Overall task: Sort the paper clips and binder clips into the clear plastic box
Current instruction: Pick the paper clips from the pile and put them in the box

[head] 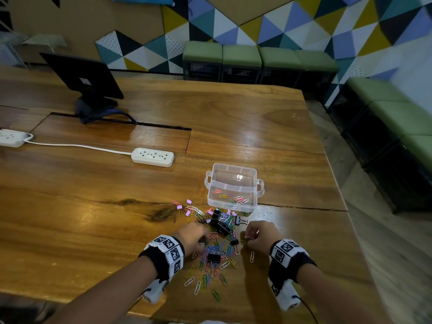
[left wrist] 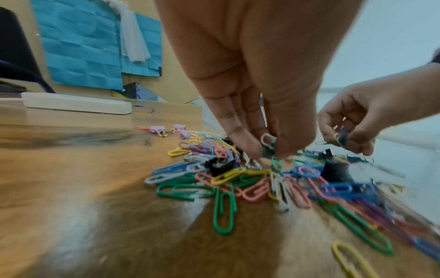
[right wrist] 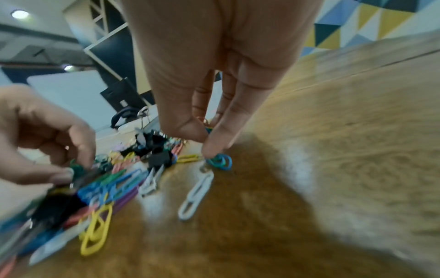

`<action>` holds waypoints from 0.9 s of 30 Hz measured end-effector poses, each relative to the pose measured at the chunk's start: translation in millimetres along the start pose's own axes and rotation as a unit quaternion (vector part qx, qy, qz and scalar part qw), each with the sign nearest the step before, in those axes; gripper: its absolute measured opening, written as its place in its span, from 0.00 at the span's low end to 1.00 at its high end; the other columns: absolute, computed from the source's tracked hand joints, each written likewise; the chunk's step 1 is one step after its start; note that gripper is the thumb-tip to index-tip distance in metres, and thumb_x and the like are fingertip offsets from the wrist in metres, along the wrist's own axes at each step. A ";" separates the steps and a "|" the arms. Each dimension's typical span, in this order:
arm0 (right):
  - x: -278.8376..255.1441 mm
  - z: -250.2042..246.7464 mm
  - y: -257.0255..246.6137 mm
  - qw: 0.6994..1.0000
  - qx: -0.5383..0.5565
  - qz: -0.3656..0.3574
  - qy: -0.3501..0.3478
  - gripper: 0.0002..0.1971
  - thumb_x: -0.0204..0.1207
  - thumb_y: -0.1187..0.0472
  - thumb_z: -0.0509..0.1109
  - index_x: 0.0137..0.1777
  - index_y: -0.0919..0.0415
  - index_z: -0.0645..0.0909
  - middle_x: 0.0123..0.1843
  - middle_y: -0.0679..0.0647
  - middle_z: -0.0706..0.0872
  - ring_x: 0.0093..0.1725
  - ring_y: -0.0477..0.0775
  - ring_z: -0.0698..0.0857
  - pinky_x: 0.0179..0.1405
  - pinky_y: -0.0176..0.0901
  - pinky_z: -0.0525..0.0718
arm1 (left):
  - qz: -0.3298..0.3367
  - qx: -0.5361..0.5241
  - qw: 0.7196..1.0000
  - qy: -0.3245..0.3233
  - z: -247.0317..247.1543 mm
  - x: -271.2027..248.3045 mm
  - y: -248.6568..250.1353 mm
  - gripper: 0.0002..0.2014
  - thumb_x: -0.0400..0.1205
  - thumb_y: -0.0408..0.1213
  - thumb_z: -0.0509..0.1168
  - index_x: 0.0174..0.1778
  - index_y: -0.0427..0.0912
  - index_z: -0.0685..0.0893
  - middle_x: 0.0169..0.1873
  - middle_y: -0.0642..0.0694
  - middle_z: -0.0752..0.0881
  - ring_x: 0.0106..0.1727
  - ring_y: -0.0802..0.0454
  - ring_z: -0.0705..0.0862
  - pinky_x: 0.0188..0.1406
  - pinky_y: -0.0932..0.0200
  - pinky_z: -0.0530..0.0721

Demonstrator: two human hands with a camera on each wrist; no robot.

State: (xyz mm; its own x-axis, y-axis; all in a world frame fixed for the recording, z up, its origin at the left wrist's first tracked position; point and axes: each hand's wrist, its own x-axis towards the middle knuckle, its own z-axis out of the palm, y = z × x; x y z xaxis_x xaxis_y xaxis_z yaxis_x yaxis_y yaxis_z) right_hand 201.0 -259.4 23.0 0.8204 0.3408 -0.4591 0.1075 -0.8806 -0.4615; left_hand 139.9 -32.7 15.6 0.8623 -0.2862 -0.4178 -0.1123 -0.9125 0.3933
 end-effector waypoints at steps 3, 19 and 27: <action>3.7 -10.7 -2.7 0.998 0.066 -0.007 0.016 0.06 0.67 0.67 0.72 0.38 0.55 0.81 0.42 0.52 0.86 0.38 0.44 0.81 0.32 0.27 0.78 | 0.002 -0.032 0.999 0.035 -10.7 -0.8 -3.2 0.10 0.79 0.36 0.67 0.55 0.43 0.84 0.55 0.45 0.85 0.55 0.49 0.83 0.53 0.59 0.80; 46.6 -52.4 -28.3 0.979 0.153 -0.015 0.132 0.14 0.74 0.76 0.65 0.50 0.59 0.86 0.49 0.54 0.89 0.46 0.49 0.86 0.52 0.42 0.87 | -0.015 -0.157 0.969 0.191 -79.6 49.9 28.3 0.08 0.79 0.32 0.69 0.53 0.41 0.86 0.53 0.44 0.87 0.54 0.49 0.86 0.55 0.59 0.84; 25.1 -37.0 -9.2 0.987 0.087 -0.054 0.122 0.13 0.75 0.72 0.63 0.50 0.56 0.86 0.48 0.48 0.87 0.48 0.46 0.84 0.46 0.29 0.79 | -0.044 -0.188 0.960 0.202 -74.6 68.1 21.7 0.11 0.82 0.29 0.64 0.59 0.39 0.84 0.56 0.41 0.87 0.56 0.48 0.85 0.58 0.58 0.83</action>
State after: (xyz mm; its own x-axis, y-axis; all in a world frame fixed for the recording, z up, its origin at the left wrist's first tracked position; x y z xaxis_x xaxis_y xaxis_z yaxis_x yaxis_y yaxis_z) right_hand 241.5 -255.0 43.9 0.9225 0.3210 -0.2144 0.1203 -0.7667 -0.6306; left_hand 233.0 -50.2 56.8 0.9900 -0.0068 -0.1411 0.0905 -0.7365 0.6703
